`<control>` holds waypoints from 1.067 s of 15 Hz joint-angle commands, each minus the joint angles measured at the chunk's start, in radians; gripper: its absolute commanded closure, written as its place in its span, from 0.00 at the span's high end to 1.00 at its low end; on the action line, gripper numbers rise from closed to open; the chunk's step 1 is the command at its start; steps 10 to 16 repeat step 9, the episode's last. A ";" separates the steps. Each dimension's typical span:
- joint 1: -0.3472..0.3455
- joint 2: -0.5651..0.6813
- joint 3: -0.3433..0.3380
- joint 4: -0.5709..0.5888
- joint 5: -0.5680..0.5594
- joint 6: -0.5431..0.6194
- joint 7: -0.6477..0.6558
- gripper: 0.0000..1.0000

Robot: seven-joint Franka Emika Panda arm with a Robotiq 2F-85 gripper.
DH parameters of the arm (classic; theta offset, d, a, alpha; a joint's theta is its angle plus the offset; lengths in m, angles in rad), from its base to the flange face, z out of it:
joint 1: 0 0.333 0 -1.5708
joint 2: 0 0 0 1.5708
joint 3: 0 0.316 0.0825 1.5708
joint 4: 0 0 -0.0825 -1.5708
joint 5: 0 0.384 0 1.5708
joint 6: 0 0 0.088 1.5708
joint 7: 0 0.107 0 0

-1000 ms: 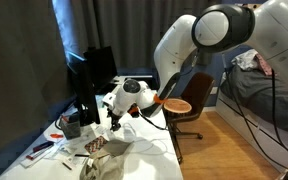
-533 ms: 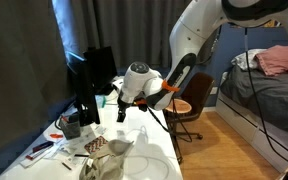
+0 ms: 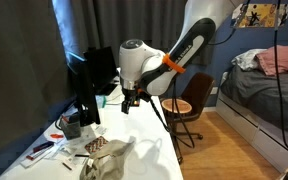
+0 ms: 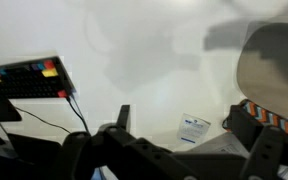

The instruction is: Move the white sachet forward on the table

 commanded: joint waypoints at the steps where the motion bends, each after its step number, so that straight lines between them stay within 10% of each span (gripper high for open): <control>1: 0.067 -0.169 -0.021 -0.076 0.061 -0.215 0.106 1.00; 16: 0.065 -0.117 -0.022 -0.031 0.041 -0.218 0.081 1.00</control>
